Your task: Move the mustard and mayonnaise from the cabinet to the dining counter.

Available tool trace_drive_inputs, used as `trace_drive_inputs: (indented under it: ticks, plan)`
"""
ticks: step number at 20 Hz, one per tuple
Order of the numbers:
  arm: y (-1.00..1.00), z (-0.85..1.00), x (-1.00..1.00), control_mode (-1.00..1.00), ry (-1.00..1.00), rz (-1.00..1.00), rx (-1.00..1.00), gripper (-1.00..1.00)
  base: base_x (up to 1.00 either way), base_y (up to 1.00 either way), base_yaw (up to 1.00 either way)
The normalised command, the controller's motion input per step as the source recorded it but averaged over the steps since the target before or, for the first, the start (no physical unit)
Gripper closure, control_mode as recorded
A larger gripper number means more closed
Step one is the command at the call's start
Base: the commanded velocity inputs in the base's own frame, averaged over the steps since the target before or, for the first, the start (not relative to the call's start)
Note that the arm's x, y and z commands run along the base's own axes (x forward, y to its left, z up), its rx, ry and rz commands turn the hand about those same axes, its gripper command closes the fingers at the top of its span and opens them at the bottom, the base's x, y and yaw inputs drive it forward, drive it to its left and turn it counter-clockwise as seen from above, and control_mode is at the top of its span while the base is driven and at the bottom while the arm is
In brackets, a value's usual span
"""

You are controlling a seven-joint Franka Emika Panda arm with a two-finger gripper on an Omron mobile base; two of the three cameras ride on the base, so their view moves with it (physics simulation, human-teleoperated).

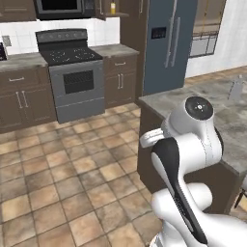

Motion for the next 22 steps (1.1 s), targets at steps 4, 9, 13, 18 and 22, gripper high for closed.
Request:
trace_drive_inputs:
  ticks: [4, 9, 13, 18, 22]
  plan:
    - [0.0, 0.0, 0.0, 1.0, 0.0, 0.0, 0.0, -1.0, 0.76, 0.46, -0.1]
    - [0.0, 0.0, 0.0, 1.0, 0.0, 0.0, 0.0, -1.0, 0.93, 0.25, -0.04]
    - [0.0, 0.0, 0.0, 1.0, 0.0, 0.0, 0.0, -1.0, 0.94, 0.2, -0.01]
    - [0.0, 0.0, 0.0, 1.0, 0.0, 0.0, 0.0, -1.0, 0.94, 0.2, -0.02]
    - [0.0, 0.0, 0.0, 1.0, 0.0, 0.0, 0.0, -1.0, 0.94, 0.21, -0.07]
